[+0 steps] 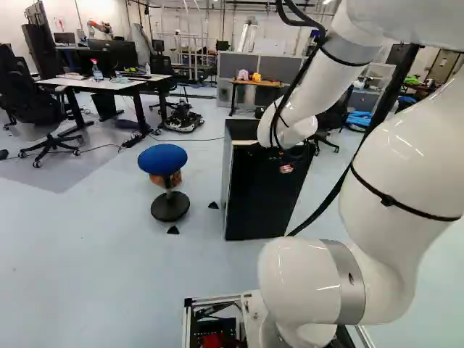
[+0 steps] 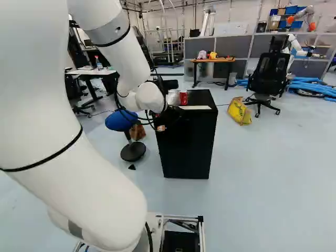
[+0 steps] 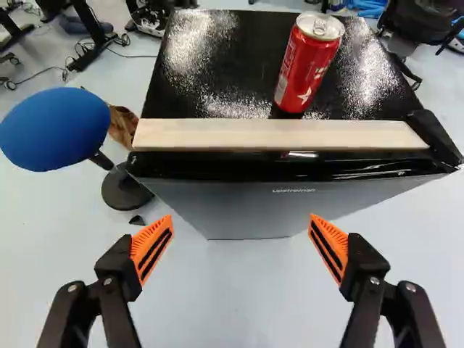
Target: Grab a drink from the fridge
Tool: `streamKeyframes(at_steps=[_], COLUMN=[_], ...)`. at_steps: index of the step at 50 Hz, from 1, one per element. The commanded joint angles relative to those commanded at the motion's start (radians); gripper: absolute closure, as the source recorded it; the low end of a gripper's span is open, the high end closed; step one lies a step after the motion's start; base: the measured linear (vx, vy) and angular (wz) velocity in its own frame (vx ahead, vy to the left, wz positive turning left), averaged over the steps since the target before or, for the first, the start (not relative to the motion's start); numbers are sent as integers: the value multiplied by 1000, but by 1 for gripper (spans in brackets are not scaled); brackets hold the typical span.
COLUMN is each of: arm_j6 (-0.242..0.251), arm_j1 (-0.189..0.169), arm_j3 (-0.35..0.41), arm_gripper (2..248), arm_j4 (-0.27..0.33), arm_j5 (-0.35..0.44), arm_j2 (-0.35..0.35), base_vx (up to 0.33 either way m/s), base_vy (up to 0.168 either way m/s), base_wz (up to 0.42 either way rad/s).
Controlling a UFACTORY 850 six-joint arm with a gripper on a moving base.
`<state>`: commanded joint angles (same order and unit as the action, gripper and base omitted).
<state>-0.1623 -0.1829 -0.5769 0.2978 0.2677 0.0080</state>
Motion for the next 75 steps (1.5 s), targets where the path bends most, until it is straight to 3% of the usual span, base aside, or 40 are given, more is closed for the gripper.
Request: streamKeyframes(at_steps=[28, 75], arm_j6=[0, 0], arm_j1=[-3, -43], arm_j3=[-1, -69], arm_gripper=[3, 3], arm_j4=[-33, -36], arm_j5=[165, 322], arm_j2=[-1, -67], base_vx=[0, 0], base_vy=[0, 0], base_wz=[0, 0])
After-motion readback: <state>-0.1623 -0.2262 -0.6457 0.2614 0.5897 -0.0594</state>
